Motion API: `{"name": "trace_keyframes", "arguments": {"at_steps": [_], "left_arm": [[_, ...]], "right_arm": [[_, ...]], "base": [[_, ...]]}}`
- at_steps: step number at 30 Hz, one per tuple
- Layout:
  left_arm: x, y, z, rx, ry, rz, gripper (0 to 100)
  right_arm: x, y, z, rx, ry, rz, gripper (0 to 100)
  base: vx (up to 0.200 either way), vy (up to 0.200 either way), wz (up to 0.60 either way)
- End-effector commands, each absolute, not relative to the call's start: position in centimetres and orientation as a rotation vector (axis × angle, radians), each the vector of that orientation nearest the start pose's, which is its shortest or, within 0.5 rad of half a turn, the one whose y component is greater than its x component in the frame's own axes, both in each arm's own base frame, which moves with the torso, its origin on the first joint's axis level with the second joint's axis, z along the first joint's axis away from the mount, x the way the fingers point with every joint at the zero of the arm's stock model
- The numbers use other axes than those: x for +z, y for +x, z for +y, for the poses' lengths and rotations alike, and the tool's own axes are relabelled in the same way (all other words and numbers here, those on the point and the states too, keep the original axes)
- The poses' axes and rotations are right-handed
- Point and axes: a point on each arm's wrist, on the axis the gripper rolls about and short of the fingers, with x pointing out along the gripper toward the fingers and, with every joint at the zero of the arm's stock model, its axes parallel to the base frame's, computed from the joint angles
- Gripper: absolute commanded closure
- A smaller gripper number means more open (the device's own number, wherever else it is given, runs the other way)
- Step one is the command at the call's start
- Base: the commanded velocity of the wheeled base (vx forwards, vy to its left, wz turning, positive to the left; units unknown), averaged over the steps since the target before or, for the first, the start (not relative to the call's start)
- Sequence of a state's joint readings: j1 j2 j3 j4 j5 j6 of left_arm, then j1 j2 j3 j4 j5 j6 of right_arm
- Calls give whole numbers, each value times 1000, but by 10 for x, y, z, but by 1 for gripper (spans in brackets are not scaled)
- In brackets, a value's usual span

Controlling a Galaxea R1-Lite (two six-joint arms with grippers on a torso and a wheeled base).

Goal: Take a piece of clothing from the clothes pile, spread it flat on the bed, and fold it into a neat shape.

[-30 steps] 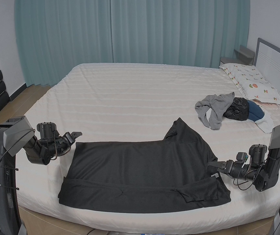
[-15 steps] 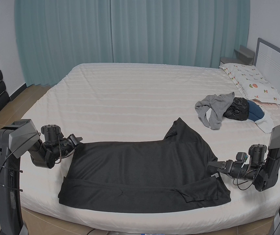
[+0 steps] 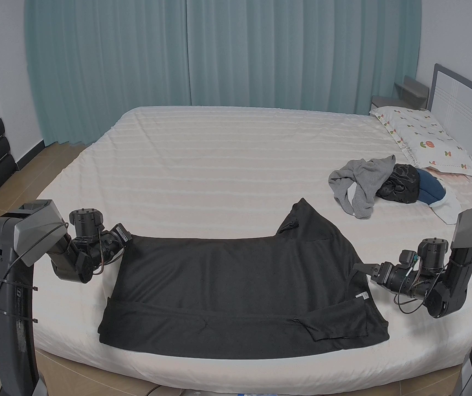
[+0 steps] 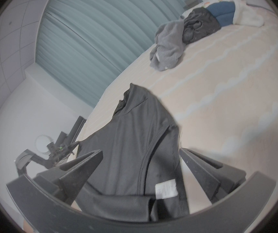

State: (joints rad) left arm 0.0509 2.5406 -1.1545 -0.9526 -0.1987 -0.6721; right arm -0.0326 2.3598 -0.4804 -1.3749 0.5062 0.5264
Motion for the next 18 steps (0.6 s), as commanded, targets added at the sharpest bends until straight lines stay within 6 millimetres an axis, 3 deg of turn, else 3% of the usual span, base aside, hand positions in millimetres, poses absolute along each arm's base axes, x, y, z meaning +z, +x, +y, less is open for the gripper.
{"name": "trace_keyframes", "arguments": {"at_steps": [1,9,13,14,18], "left_arm": [[-18,444,19,30,-709,432,100],[-2,430,21,22,-711,369,100],[-4,426,17,12,-709,363,100],[-4,426,17,11,-709,365,100],[-4,426,17,11,-709,365,100]], "right_arm": [[-23,332,8,316,616,563,0],[-17,352,33,246,561,523,0],[-7,370,38,231,547,476,0],[-2,384,40,230,546,476,0],[1,409,43,208,548,525,0]], "base": [[0,0,0],[0,0,0],[0,0,0],[0,0,0],[0,0,0]]}}
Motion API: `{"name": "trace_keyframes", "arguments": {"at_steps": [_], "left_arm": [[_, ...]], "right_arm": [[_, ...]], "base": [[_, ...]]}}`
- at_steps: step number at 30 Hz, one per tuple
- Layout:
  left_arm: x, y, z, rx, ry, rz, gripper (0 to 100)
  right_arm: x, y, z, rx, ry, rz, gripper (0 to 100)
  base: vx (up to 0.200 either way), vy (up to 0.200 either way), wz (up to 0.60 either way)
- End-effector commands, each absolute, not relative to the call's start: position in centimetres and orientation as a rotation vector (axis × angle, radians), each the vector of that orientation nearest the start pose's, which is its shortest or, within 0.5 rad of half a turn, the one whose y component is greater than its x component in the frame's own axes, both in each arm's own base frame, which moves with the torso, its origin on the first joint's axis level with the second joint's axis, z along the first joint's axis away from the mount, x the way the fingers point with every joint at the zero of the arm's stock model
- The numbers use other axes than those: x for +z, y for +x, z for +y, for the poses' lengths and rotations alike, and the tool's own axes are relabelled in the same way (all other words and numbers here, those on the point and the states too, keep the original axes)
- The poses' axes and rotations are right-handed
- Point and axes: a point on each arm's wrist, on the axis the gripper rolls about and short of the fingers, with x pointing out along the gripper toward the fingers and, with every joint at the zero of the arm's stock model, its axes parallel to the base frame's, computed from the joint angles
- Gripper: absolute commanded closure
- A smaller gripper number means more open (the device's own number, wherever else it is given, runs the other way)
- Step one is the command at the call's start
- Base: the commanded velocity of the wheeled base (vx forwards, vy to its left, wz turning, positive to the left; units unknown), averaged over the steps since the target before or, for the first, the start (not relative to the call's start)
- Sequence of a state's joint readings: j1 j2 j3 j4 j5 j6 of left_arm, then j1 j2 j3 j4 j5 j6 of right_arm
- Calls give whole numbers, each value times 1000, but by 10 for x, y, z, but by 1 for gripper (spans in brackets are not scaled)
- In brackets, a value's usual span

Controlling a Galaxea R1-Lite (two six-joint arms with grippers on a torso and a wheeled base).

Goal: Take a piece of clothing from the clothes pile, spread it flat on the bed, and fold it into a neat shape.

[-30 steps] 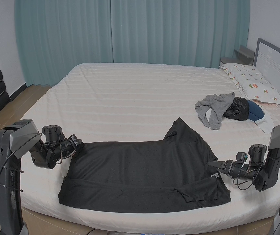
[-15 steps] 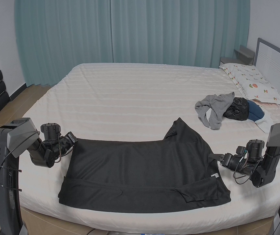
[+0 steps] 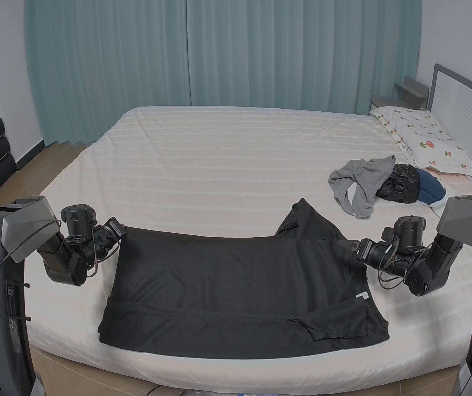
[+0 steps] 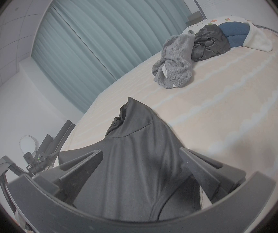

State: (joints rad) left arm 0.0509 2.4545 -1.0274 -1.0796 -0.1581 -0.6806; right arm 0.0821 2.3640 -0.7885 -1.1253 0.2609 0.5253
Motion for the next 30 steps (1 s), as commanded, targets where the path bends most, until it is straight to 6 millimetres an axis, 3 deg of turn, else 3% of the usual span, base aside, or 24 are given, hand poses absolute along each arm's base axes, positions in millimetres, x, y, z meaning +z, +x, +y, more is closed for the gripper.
{"name": "trace_keyframes", "arguments": {"at_steps": [1,9,14,17,21,29,30], "left_arm": [[-5,426,17,13,-711,366,100],[-9,421,18,20,-709,382,100],[-11,419,18,22,-709,388,100],[-12,418,18,24,-710,392,100],[-13,418,18,25,-710,395,100],[-14,418,18,25,-710,396,100],[-13,418,18,26,-710,394,100]], "right_arm": [[1,417,44,203,545,533,0],[-16,466,68,159,496,581,0],[-39,490,65,141,499,582,0],[-45,499,61,126,511,587,0],[-38,506,59,133,521,552,0],[-35,506,60,135,527,549,0],[-34,507,60,136,527,546,100]], "base": [[0,0,0],[0,0,0],[0,0,0],[0,0,0],[0,0,0],[0,0,0],[0,0,0]]}}
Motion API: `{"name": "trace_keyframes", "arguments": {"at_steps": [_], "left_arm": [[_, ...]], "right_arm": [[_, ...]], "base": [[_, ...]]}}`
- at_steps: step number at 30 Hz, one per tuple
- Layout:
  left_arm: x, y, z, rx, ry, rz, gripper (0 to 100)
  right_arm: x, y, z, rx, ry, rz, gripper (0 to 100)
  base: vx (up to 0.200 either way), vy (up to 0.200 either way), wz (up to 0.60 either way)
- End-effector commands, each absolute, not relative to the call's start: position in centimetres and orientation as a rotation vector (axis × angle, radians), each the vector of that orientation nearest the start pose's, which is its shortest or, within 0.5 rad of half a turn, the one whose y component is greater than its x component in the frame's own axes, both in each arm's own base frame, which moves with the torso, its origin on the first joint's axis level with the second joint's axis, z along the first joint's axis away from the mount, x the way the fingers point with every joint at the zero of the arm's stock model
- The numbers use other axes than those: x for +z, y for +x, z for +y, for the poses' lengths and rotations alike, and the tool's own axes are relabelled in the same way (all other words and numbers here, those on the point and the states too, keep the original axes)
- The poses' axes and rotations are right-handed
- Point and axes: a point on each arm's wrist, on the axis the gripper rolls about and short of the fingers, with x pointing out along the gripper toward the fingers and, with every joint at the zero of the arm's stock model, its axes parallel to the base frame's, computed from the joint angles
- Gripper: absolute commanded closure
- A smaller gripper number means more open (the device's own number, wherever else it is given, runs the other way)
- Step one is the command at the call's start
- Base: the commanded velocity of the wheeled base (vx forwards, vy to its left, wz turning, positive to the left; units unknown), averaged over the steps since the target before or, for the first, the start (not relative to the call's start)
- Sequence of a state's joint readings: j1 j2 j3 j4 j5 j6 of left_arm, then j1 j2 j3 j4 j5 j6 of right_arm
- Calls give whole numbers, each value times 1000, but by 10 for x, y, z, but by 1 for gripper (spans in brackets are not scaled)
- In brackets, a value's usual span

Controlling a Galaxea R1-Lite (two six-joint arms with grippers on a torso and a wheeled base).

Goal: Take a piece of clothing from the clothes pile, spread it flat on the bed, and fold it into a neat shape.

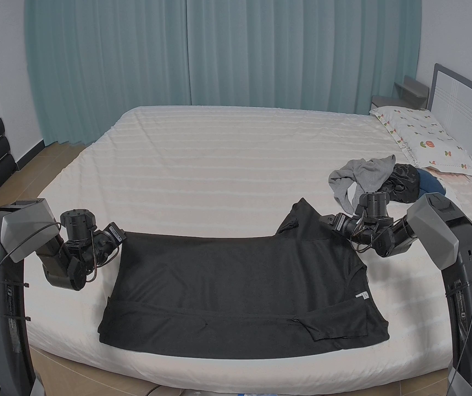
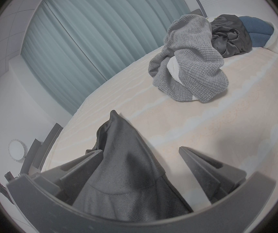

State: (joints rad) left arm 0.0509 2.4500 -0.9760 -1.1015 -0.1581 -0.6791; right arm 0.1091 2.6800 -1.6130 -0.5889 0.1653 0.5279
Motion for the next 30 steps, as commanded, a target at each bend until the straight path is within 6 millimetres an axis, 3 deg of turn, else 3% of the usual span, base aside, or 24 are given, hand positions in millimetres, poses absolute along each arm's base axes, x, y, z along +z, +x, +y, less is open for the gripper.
{"name": "trace_keyframes", "arguments": {"at_steps": [1,18,24,30], "left_arm": [[-12,418,18,25,-710,391,100],[-4,418,20,23,-705,370,100],[10,414,25,39,-702,338,100],[23,408,32,40,-705,317,100]], "right_arm": [[-34,506,59,133,527,547,100],[-9,501,45,114,536,514,100],[9,497,38,106,563,453,100],[11,482,30,98,580,405,100]], "base": [[0,0,0],[0,0,0],[0,0,0],[0,0,0]]}}
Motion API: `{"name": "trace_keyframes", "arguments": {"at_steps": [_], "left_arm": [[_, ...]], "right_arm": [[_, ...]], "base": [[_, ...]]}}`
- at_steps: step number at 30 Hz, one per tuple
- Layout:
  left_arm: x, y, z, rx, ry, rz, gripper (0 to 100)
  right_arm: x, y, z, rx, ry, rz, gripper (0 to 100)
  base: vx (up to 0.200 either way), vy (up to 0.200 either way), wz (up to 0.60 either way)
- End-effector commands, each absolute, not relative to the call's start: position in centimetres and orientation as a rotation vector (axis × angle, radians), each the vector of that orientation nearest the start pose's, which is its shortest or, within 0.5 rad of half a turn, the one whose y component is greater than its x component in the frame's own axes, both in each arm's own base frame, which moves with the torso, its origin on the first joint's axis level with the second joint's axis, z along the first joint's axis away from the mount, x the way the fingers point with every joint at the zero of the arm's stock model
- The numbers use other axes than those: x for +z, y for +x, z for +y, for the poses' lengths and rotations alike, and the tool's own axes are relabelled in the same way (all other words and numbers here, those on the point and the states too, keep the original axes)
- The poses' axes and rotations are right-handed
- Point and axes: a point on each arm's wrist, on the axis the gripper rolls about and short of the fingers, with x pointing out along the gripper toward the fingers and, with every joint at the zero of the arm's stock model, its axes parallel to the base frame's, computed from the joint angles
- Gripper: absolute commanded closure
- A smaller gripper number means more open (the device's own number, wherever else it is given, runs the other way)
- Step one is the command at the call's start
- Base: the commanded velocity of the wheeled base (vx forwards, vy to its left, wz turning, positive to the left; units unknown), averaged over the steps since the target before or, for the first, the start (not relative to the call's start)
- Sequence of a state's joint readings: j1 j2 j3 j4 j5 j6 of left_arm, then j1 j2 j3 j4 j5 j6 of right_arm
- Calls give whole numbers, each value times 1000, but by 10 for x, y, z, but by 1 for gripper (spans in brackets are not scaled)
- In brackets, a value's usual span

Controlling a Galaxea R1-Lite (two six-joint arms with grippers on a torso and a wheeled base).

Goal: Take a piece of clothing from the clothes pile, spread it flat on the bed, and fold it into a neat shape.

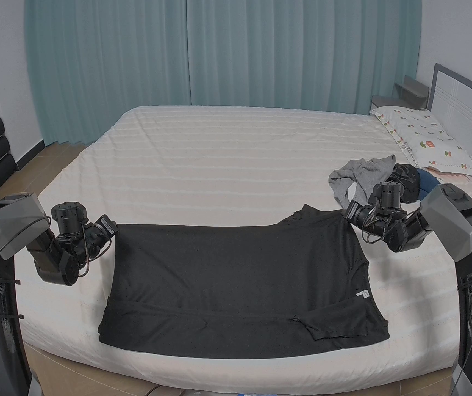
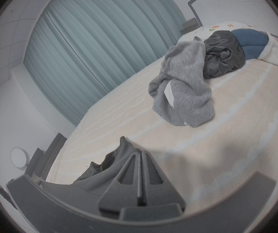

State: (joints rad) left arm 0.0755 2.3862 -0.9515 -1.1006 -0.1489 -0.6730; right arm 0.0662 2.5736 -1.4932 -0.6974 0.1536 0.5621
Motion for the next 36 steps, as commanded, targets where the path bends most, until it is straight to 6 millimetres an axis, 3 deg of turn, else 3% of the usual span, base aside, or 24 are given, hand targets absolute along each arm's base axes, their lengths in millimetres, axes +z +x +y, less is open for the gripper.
{"name": "trace_keyframes", "arguments": {"at_steps": [1,8,16,22,27,35,36], "left_arm": [[23,408,32,41,-705,319,100],[25,408,37,49,-692,307,100],[21,404,38,53,-688,328,100],[26,404,41,54,-685,312,100],[22,405,41,57,-686,320,100],[9,420,31,-42,-713,367,100],[6,424,28,-48,-712,374,0]], "right_arm": [[12,482,30,101,580,393,100],[21,477,28,103,593,365,100],[10,465,29,97,581,402,100],[31,467,28,109,593,350,100],[25,465,28,104,592,374,100],[-1,465,32,91,591,436,100],[-2,465,33,92,590,438,100]], "base": [[0,0,0],[0,0,0],[0,0,0],[0,0,0],[0,0,0],[0,0,0],[0,0,0]]}}
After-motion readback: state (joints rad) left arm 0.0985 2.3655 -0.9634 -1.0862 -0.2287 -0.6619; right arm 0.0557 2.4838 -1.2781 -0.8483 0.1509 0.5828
